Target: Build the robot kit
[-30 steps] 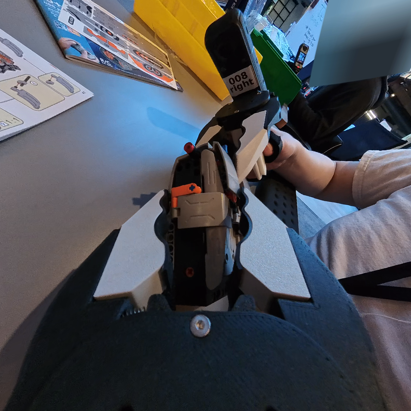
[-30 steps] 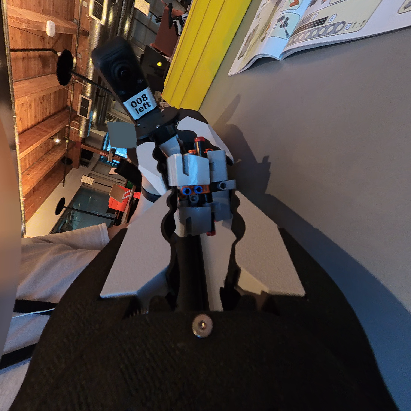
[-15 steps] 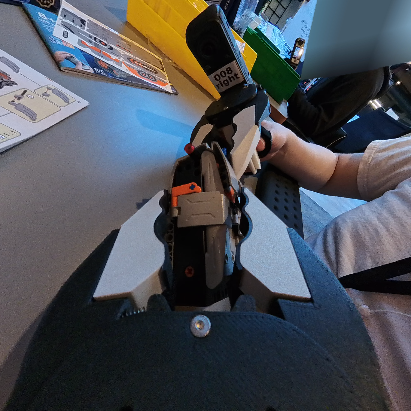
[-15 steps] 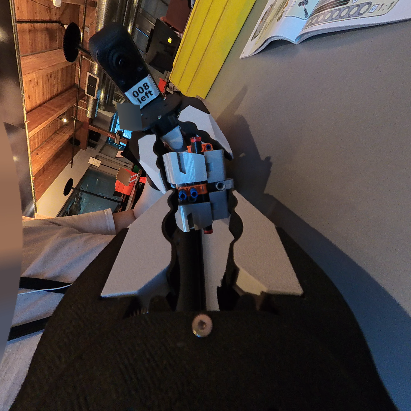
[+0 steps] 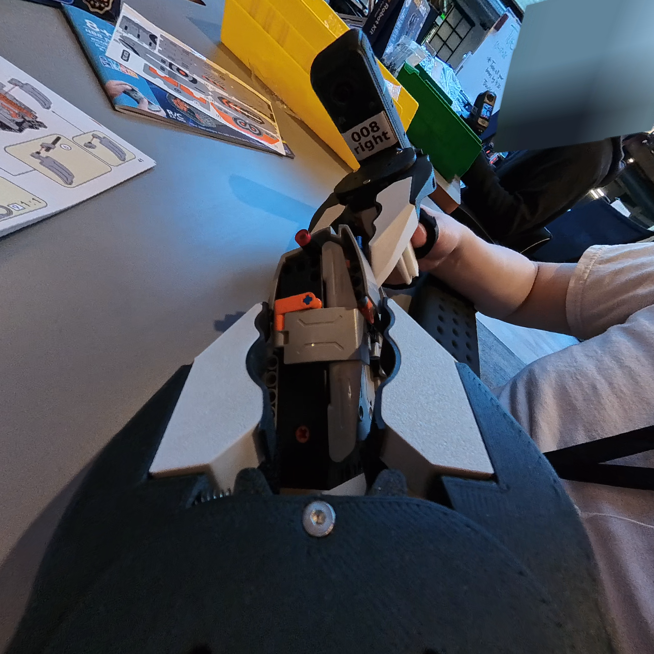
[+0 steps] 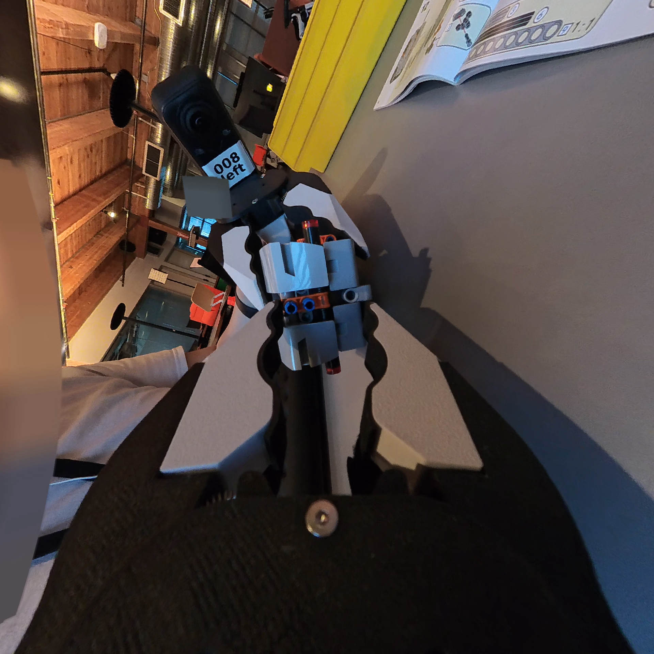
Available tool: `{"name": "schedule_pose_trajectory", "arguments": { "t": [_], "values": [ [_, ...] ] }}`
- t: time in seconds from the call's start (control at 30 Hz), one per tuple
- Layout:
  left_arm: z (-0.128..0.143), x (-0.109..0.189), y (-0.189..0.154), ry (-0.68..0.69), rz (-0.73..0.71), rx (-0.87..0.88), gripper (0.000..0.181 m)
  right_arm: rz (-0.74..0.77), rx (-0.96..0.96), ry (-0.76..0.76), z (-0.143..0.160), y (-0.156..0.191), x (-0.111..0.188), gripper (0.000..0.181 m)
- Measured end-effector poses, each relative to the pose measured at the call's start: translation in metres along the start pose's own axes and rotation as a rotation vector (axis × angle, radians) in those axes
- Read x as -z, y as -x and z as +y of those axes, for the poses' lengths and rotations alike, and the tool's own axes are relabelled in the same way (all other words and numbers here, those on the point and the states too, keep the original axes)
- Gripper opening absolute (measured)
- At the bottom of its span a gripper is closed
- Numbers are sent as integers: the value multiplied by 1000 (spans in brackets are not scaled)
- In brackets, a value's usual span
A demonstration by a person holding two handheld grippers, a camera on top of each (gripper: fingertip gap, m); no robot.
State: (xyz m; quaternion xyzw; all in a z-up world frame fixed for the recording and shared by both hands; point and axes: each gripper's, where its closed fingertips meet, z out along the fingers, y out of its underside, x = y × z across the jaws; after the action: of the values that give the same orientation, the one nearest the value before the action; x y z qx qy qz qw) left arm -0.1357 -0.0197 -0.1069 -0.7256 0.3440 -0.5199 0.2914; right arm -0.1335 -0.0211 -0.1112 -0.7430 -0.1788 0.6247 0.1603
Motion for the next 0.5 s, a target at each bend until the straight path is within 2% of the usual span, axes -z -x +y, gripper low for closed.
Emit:
{"name": "schedule_pose_trajectory", "arguments": {
  "t": [0.13, 0.23, 0.5],
  "values": [
    [0, 1, 0, -2, -4, -6, 56, -32, -18, -3, -1, 3, 0, 52],
    [0, 0, -1, -4, 8, 3, 60, -16, 6, 9, 0, 1, 1, 44],
    [-2, 10, -4, -37, 14, -7, 69, -17, -22, -6, -1, -1, 1, 43]
  ]
}}
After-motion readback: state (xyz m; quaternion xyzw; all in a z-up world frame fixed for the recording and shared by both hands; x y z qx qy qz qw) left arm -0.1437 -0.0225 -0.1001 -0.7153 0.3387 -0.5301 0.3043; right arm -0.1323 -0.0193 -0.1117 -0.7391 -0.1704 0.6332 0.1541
